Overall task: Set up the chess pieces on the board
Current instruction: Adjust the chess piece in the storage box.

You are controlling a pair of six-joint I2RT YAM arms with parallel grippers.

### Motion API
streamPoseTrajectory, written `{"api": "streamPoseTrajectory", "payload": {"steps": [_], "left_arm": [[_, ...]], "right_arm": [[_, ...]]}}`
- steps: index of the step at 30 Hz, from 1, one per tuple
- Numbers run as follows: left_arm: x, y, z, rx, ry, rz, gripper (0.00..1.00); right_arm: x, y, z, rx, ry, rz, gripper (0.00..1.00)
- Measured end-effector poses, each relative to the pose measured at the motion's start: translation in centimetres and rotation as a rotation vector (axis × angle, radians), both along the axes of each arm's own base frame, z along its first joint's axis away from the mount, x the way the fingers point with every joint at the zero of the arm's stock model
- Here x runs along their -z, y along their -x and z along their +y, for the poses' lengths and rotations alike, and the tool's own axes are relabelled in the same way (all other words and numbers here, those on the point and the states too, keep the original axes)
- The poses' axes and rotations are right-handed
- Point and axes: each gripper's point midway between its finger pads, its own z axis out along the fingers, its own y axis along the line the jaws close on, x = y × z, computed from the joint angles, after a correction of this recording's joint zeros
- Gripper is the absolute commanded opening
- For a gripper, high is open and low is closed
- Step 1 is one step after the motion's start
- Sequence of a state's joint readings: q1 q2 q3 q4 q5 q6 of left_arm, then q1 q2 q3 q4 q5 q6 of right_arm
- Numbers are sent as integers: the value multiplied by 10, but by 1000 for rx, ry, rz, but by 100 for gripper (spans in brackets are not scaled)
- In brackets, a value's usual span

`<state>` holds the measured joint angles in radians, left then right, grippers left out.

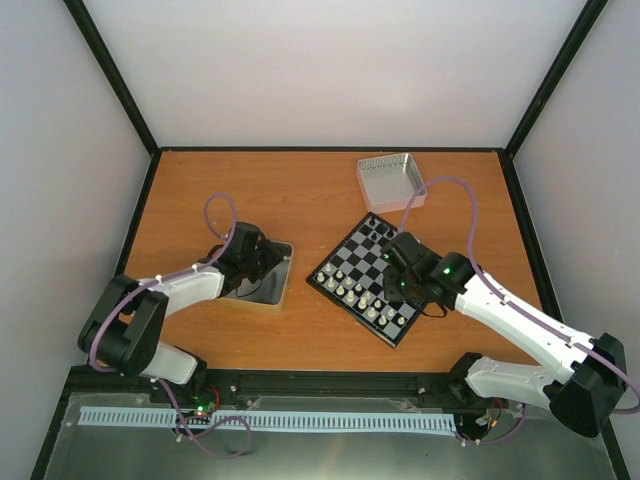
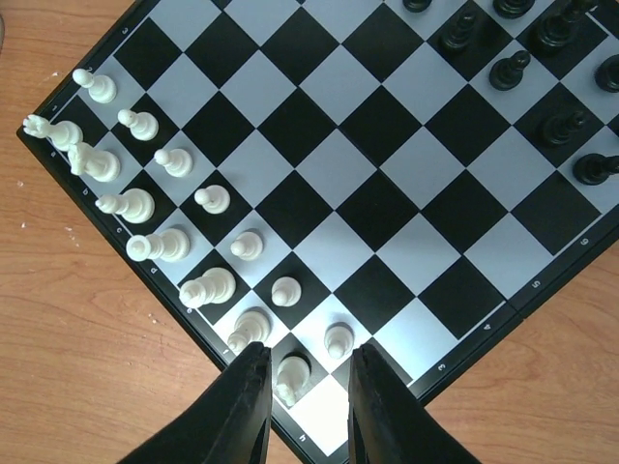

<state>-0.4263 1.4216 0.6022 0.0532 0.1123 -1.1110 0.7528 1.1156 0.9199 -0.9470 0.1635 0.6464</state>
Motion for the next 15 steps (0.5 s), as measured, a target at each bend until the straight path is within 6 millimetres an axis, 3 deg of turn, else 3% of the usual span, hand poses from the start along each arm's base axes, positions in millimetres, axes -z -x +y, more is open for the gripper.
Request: {"api": "streamPoseTrajectory", "payload": {"steps": [3, 8, 15], "left_arm": [[12, -1, -3, -7, 7, 42, 35], [30, -1, -6, -12, 12, 92, 34], [33, -8, -9, -25, 26, 92, 34]], "right_arm": [[-2, 0, -2, 8, -2, -13, 24], [-2, -1, -4, 14, 4, -20, 24], [-2, -2, -5, 18, 9, -25, 24]]}}
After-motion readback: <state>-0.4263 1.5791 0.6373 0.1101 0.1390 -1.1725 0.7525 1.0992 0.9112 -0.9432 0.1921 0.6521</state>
